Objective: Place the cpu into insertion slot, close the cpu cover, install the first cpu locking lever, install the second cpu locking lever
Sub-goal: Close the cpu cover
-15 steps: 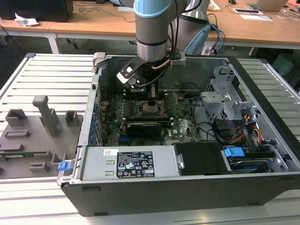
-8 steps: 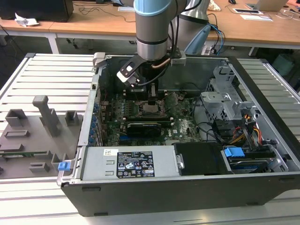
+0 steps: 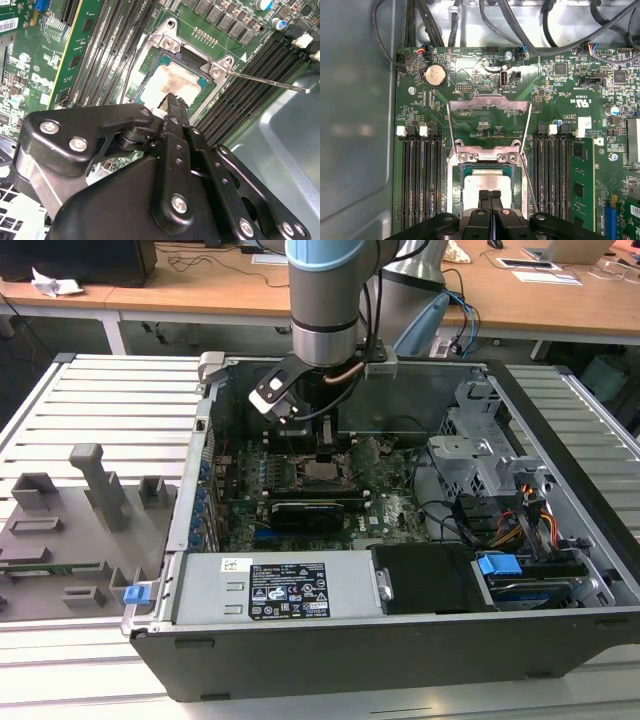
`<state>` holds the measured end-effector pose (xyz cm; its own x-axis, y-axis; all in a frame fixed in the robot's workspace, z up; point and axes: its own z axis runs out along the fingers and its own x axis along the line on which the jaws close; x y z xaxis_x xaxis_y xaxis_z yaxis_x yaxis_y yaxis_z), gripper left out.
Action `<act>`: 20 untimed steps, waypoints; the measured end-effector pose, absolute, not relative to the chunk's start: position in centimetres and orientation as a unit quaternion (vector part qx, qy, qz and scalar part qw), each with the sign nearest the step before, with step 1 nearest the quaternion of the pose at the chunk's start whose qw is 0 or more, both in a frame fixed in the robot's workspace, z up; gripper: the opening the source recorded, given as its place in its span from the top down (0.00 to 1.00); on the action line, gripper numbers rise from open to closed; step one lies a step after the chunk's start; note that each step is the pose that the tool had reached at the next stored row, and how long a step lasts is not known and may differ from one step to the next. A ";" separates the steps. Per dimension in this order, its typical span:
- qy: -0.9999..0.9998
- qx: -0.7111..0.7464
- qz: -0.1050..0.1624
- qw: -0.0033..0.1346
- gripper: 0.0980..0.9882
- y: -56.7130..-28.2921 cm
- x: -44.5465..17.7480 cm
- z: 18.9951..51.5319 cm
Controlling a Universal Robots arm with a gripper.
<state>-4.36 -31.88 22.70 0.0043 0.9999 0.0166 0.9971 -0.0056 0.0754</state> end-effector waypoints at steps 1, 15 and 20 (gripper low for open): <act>0.705 0.708 0.032 0.021 0.99 -31.9 -4.4 22.7; 0.705 0.708 0.032 0.021 0.99 -32.2 -4.4 24.1; 0.705 0.708 0.032 0.021 0.99 -32.7 -3.8 24.1</act>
